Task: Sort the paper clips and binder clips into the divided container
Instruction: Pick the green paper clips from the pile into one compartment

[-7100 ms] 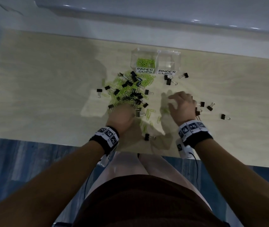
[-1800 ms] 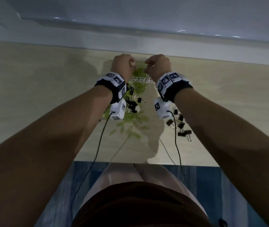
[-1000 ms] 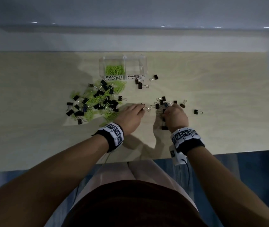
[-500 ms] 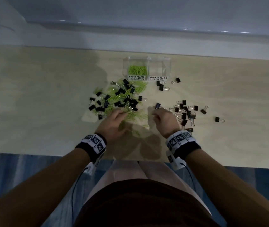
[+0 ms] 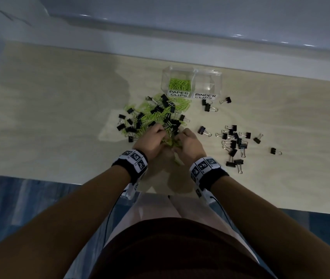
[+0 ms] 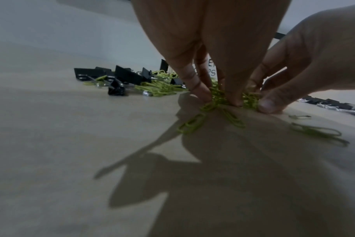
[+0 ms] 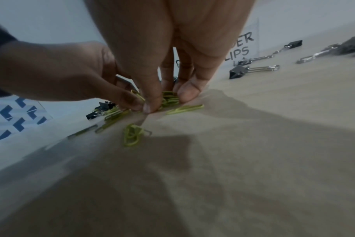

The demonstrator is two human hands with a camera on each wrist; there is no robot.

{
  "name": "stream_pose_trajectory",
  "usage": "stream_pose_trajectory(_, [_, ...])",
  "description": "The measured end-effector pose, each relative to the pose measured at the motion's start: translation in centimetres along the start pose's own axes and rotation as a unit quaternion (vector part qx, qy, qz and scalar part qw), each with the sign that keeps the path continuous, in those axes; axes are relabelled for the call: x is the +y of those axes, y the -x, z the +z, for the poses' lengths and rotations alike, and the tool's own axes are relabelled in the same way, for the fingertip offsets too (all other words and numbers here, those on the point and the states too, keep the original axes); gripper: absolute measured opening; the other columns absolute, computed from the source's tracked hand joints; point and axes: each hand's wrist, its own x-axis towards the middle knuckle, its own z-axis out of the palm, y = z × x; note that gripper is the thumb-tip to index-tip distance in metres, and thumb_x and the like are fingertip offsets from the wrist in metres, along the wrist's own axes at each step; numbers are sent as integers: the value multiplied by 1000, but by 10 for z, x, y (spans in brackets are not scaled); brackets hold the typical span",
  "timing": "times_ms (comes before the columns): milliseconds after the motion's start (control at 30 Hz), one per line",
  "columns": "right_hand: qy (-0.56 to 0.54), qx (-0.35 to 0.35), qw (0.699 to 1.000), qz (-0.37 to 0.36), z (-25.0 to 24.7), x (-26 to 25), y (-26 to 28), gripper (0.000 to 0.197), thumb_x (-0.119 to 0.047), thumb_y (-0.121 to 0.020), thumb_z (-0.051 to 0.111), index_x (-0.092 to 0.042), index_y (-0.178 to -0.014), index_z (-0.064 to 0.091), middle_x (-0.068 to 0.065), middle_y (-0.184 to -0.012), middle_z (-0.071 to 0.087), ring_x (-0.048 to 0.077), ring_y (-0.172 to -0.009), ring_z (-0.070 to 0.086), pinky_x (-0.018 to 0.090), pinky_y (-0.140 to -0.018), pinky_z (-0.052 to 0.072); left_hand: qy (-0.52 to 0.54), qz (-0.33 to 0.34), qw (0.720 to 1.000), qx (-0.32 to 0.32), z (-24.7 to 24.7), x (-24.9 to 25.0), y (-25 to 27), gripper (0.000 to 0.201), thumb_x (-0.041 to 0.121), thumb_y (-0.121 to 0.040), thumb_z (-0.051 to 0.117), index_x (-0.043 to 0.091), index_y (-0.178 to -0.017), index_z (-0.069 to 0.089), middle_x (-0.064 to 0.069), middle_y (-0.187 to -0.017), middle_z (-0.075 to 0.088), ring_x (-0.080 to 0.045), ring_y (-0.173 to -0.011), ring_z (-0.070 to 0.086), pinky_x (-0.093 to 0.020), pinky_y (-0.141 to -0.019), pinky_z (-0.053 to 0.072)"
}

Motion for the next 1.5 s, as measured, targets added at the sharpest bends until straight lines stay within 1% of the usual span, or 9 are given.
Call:
stream_pose_trajectory(167, [44, 15, 998, -31, 0, 1, 4, 19, -7, -87, 53, 1, -103, 61, 20, -112, 54, 36, -104, 51, 36, -83, 43, -89, 30, 992, -81, -8, 2, -3, 28, 19, -96, 43, 2, -116, 53, -14, -121, 49, -29, -101, 52, -37, -86, 44])
stream_pose_trajectory(333, [-5, 50, 998, -25, -10, 14, 7, 8, -5, -83, 55, -3, -82, 63, 15, -88, 58, 30, -78, 55, 33, -68, 44, -68, 37, 990, -120, -19, -2, -4, 22, 19, -95, 44, 6, -106, 57, -9, -112, 54, -22, -95, 54, -36, -88, 47])
stream_pose_trajectory(467, [-122, 70, 989, 46, -31, 16, 4, 11, -1, -80, 62, -11, -78, 66, 5, -82, 66, 15, -71, 58, 24, -68, 49, 75, -2, 994, -78, -29, -4, -6, 7, 16, -88, 58, 12, -83, 60, 4, -81, 57, -8, -72, 53, -32, -79, 52])
stream_pose_trajectory(600, [-215, 101, 967, 89, -71, 4, -23, 11, -6, -84, 63, -16, -81, 65, -4, -81, 67, 6, -75, 64, 14, -62, 50, 190, -26, 981, -19, -59, 6, -25, 6, 21, -87, 62, 16, -88, 65, 11, -79, 63, 1, -69, 59, -11, -64, 44])
stream_pose_trajectory(833, [-157, 200, 966, 46, -124, -26, -102, 10, -7, -82, 65, -17, -83, 67, -2, -86, 69, 9, -76, 65, 16, -69, 51, 176, -29, 977, 118, -108, 24, -97, 9, 16, -88, 61, 9, -91, 65, 0, -87, 67, -10, -74, 61, -17, -70, 50])
stream_pose_trajectory(967, [-72, 194, 977, 54, -123, -24, -112, 24, -2, -83, 60, -14, -102, 68, 4, -103, 69, 16, -88, 65, 31, -84, 55, 131, -56, 980, 141, -112, 28, -130, 12, 16, -86, 63, 6, -91, 68, -8, -91, 70, -19, -80, 64, -34, -80, 55])
stream_pose_trajectory(1167, [-20, 119, 992, -37, -76, -6, -52, 17, -1, -85, 54, -13, -82, 66, -2, -85, 60, 13, -76, 57, 29, -77, 54, 55, -14, 993, 107, -94, 28, -103, 18, 21, -89, 59, 12, -104, 63, -4, -107, 61, -16, -91, 58, -31, -89, 49])
stream_pose_trajectory(1367, [43, -9, 996, -75, -30, 2, -27, 29, -5, -82, 56, -15, -108, 65, 8, -113, 56, 27, -102, 53, 37, -86, 49, 1, 41, 998, -48, -45, 0, -47, 30, 4, -86, 57, 11, -115, 62, -3, -115, 56, -20, -105, 52, -26, -90, 40])
stream_pose_trajectory(1500, [60, -9, 994, -93, -26, 3, -26, 31, -9, -82, 58, -12, -112, 62, 12, -114, 54, 31, -104, 49, 40, -83, 47, -61, 75, 993, -64, -33, -9, -45, 47, 4, -84, 58, 11, -130, 52, -3, -133, 49, -24, -120, 40, -39, -100, 41])
